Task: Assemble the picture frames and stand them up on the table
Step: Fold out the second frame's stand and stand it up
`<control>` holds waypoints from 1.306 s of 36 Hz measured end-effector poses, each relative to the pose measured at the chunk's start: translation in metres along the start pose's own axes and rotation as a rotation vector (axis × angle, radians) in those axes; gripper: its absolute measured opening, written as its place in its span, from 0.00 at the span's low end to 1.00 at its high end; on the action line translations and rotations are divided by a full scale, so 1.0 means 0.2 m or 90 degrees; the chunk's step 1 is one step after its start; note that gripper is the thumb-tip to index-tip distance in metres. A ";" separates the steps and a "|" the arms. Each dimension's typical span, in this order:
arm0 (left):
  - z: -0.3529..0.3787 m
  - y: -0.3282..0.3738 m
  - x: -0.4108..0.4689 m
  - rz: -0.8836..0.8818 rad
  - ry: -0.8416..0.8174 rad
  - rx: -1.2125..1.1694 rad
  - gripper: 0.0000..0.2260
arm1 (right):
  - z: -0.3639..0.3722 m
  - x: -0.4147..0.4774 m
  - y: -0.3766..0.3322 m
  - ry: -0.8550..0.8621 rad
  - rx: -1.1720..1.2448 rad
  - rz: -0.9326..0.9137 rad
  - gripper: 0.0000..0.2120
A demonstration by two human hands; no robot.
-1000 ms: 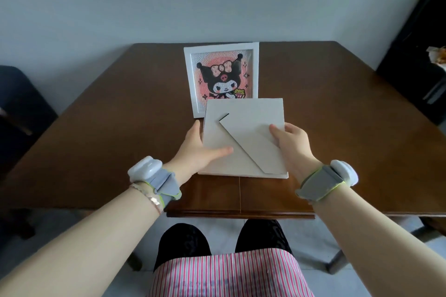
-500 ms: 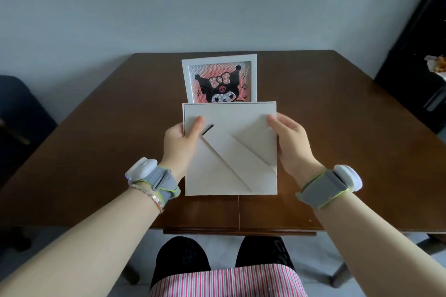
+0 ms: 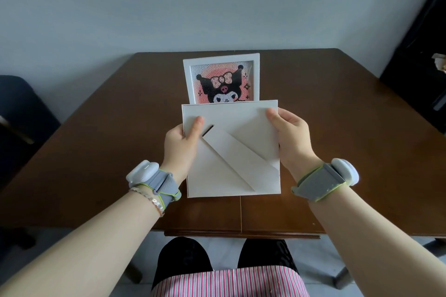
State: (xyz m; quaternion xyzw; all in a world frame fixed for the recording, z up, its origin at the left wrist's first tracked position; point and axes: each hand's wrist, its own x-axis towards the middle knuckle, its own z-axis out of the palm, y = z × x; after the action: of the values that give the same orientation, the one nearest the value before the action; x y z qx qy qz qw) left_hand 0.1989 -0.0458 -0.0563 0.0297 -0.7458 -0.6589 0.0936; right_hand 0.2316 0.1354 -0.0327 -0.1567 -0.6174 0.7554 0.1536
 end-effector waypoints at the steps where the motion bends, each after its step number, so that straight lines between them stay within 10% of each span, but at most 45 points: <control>1: 0.00 0.00 0.00 0.002 0.001 0.000 0.15 | 0.00 0.00 0.00 0.001 0.005 0.007 0.08; 8: 0.00 -0.01 0.01 0.004 -0.007 0.016 0.15 | 0.00 0.01 -0.01 -0.004 0.021 0.047 0.07; 14: 0.00 0.01 0.02 0.017 -0.006 0.037 0.16 | 0.00 0.11 -0.13 -0.079 -0.423 -0.164 0.27; 19: 0.01 0.04 0.01 0.035 -0.038 0.045 0.19 | 0.08 0.09 -0.26 -0.224 -0.766 -0.312 0.23; 38: -0.03 0.10 0.00 -0.015 -0.196 -0.022 0.24 | 0.18 0.07 -0.26 -0.195 -0.646 -0.252 0.09; 47: -0.04 0.10 0.03 -0.060 -0.239 -0.096 0.07 | 0.14 0.10 -0.25 -0.180 -0.606 -0.247 0.06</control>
State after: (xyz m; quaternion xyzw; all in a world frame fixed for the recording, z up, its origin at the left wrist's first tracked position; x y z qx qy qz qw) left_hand 0.1960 -0.0523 -0.0341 -0.0657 -0.6965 -0.7105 -0.0760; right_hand 0.2038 0.1281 0.0206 0.0117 -0.9242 0.3631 0.1176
